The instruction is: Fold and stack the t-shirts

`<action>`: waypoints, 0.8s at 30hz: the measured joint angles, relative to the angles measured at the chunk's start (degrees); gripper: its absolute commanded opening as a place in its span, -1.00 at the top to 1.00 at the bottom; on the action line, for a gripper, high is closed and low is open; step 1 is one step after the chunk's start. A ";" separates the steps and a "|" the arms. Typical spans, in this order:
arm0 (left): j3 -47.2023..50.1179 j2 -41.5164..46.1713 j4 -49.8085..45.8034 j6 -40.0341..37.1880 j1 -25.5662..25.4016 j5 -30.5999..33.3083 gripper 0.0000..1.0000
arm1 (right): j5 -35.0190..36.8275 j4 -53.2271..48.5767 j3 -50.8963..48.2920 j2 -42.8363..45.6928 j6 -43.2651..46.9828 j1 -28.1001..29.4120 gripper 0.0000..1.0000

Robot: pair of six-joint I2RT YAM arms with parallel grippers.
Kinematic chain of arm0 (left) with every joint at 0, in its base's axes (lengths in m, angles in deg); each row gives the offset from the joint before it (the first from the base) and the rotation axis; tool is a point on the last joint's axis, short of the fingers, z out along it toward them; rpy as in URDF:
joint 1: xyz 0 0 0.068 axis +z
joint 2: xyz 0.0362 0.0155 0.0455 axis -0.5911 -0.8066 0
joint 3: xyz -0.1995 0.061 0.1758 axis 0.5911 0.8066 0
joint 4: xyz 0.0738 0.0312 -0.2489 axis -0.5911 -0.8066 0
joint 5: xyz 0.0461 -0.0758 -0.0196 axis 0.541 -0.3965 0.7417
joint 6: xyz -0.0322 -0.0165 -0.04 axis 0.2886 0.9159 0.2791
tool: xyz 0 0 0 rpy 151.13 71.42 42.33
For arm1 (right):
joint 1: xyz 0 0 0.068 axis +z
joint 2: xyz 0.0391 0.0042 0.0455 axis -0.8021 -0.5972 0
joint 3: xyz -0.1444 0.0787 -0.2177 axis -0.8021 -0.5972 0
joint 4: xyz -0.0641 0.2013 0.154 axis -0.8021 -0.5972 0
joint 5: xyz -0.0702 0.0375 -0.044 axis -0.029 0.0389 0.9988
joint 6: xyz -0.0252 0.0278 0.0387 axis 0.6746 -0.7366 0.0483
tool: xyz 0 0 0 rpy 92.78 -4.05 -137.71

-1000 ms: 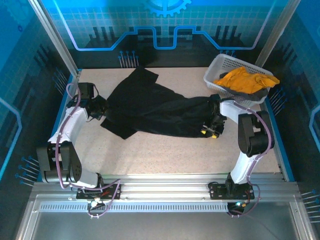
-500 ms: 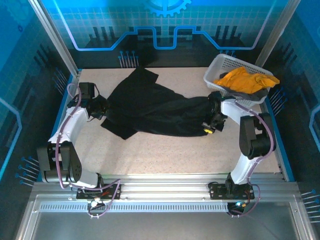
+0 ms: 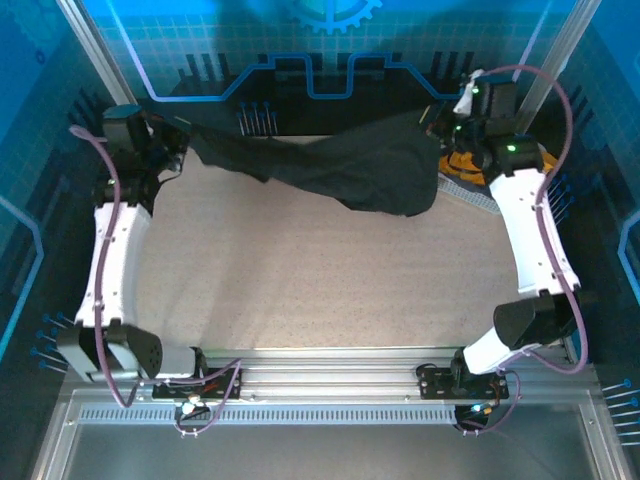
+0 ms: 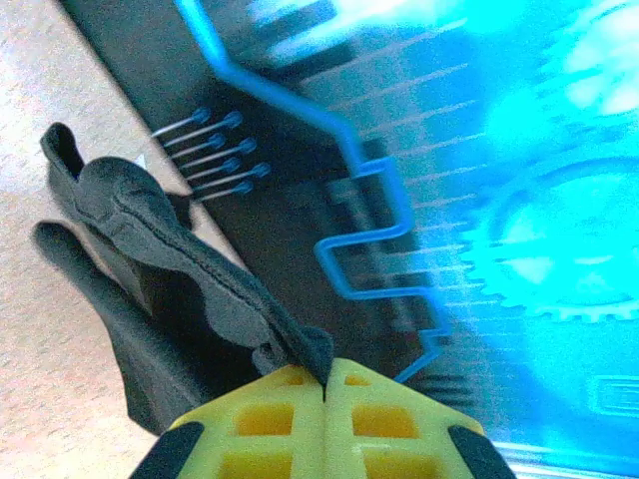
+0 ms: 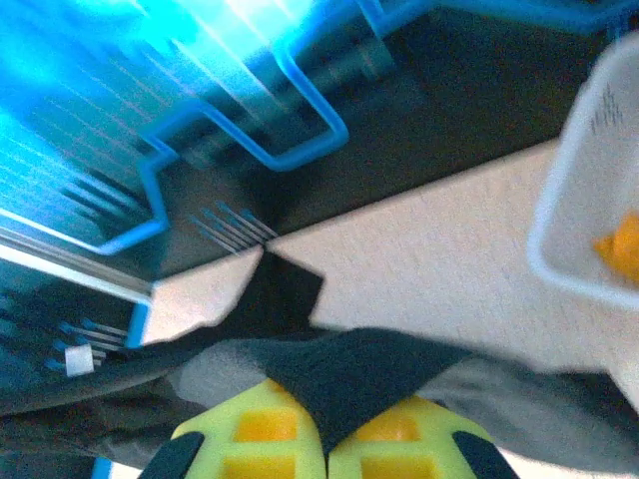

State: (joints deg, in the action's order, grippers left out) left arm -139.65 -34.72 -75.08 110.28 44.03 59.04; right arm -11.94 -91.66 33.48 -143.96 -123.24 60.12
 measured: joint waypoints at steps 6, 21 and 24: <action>-0.79 12.74 0.35 0.92 0.66 7.19 1.00 | -1.73 4.70 -2.62 11.54 -0.22 -2.75 1.00; -22.84 8.74 -7.56 -2.03 1.64 12.57 1.00 | -8.55 12.94 -5.27 17.86 -8.87 -5.03 1.00; -22.18 0.68 -8.68 -0.90 3.23 7.50 1.00 | -10.10 11.98 -2.03 9.73 -10.05 -4.46 1.00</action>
State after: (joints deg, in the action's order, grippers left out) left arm -161.84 -34.05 -83.75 109.38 47.26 66.54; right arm -22.03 -79.68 31.45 -134.23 -133.30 55.66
